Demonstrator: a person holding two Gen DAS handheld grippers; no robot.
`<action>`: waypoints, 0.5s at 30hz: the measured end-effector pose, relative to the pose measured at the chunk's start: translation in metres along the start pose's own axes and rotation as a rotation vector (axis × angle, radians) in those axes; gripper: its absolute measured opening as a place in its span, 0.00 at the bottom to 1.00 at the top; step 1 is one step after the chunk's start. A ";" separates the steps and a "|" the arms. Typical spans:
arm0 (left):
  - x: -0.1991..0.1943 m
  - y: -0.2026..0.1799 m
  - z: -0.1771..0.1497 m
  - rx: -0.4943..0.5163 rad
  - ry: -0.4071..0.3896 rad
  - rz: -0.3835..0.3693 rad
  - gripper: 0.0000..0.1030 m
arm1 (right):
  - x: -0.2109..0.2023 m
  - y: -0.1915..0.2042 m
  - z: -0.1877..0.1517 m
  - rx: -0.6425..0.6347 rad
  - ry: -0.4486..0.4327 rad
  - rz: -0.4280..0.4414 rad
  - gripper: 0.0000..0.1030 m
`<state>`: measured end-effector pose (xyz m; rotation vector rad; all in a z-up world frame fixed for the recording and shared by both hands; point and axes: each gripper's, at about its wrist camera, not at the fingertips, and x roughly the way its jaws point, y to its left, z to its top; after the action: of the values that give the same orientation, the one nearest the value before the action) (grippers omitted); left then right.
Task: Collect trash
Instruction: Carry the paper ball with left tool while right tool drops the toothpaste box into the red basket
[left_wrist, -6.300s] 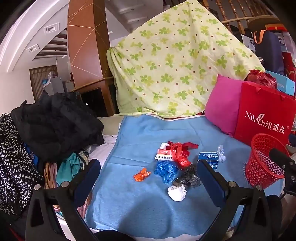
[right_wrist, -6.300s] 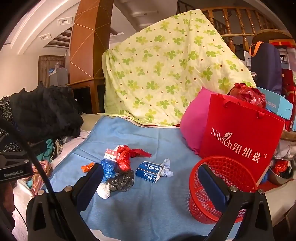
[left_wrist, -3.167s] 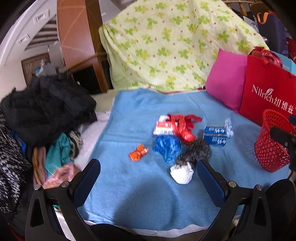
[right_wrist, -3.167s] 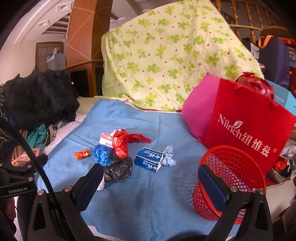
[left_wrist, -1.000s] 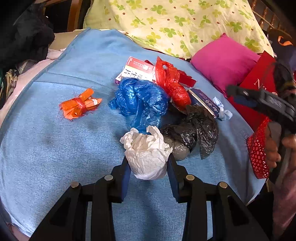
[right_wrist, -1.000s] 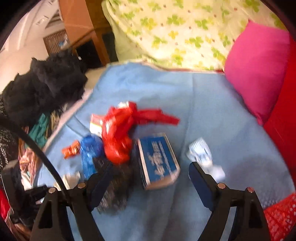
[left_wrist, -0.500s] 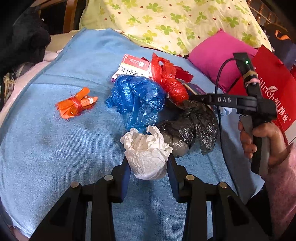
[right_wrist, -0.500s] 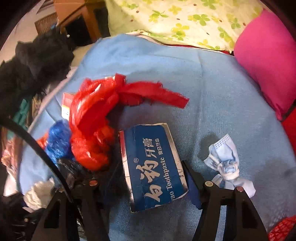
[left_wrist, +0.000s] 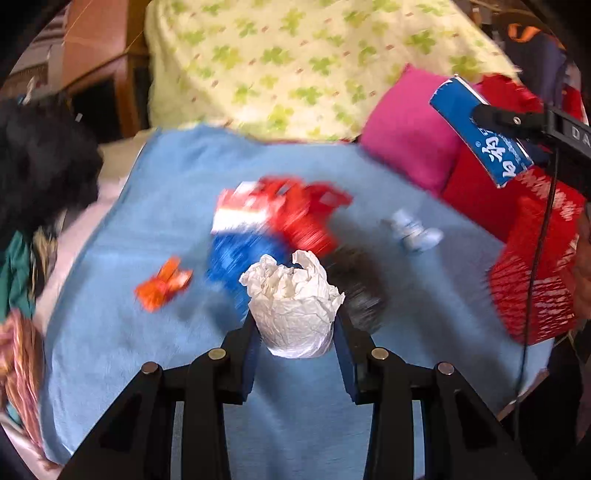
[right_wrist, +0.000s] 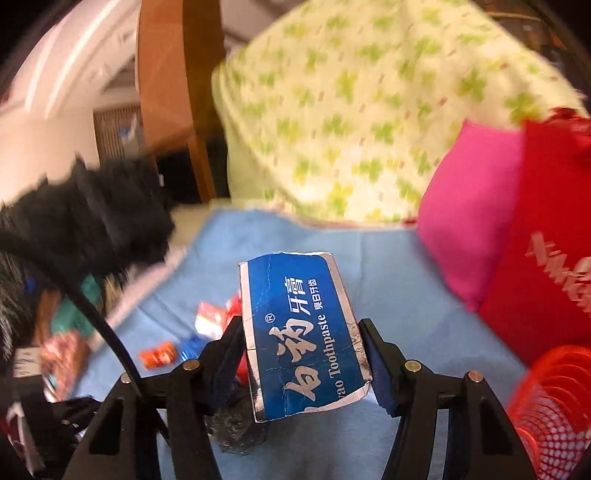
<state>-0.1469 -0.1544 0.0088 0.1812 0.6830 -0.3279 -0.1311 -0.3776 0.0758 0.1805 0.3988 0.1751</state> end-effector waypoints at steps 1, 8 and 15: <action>-0.006 -0.006 0.005 0.016 -0.015 0.000 0.38 | -0.020 -0.009 0.003 0.027 -0.041 -0.001 0.62; -0.049 -0.093 0.048 0.168 -0.138 -0.024 0.39 | -0.119 -0.081 -0.024 0.229 -0.253 -0.066 0.63; -0.057 -0.184 0.070 0.310 -0.177 -0.100 0.40 | -0.169 -0.172 -0.056 0.516 -0.332 -0.080 0.63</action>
<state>-0.2129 -0.3315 0.0882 0.4086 0.4644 -0.5395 -0.2835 -0.5704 0.0513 0.6912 0.1121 -0.0413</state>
